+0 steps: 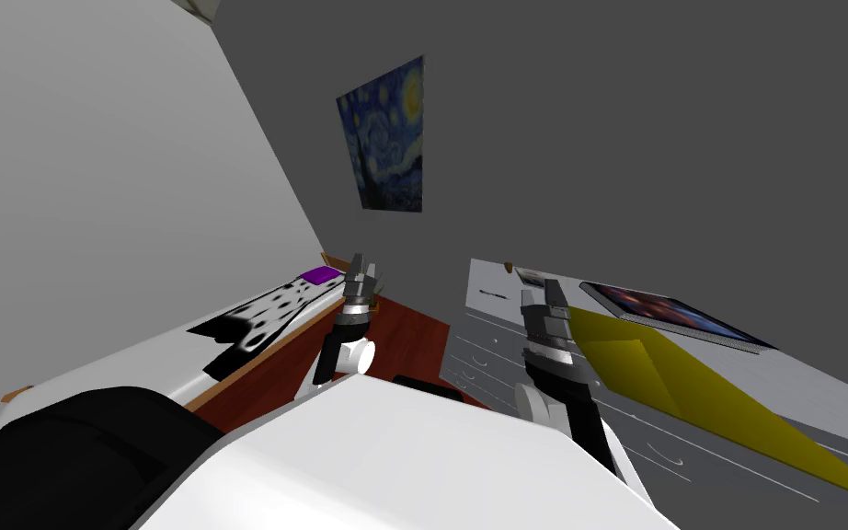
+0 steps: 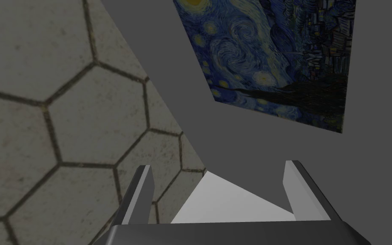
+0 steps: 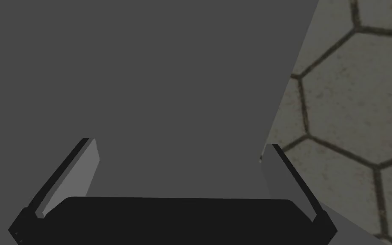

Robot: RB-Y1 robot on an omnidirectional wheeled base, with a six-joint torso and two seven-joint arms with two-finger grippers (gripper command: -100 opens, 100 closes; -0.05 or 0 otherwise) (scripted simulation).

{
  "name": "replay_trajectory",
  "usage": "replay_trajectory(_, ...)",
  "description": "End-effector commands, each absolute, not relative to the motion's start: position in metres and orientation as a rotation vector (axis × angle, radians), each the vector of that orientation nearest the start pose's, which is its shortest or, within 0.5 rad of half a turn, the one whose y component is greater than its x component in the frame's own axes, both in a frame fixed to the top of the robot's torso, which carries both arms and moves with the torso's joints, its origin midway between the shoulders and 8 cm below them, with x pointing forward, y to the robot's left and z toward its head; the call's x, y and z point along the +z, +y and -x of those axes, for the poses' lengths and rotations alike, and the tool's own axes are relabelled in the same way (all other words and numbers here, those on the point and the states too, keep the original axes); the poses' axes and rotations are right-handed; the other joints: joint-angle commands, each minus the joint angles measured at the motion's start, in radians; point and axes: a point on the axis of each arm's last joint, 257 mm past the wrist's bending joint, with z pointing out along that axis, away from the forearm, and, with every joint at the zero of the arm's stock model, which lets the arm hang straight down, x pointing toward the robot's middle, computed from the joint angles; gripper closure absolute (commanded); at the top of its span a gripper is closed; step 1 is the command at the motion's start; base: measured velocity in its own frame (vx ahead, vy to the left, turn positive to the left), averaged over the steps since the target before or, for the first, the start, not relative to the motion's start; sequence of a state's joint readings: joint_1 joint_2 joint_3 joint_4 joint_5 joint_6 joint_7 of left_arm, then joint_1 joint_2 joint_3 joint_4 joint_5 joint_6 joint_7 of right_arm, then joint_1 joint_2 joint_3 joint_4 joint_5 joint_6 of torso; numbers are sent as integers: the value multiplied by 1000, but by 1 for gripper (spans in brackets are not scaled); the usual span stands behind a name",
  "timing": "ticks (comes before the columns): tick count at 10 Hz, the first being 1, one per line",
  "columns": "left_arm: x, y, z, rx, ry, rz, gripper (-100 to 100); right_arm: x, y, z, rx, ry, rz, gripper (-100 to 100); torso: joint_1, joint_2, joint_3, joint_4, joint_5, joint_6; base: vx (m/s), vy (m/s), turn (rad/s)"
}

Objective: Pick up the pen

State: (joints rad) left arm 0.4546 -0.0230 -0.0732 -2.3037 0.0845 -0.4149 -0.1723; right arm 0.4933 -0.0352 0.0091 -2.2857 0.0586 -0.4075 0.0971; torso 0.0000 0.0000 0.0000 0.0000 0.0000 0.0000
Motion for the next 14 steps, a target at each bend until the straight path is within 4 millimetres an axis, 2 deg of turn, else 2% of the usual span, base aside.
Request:
replay_trajectory(1,33,262,-358,-1286,611,685,0,8,-267,-361,1155,784,-588,-100,0,0,0,0,0,0,0,17,-6)
replay_trajectory(9,33,262,-358,-1286,611,685,0,-11,-262,-364,1062,966,-379,-100,3,0,0,0,1,0,-4,46,-15)
replay_trajectory(14,33,262,-358,-1286,611,685,0,-27,-267,-366,970,1095,-210,-100,3,1,0,0,1,0,-13,50,-18)
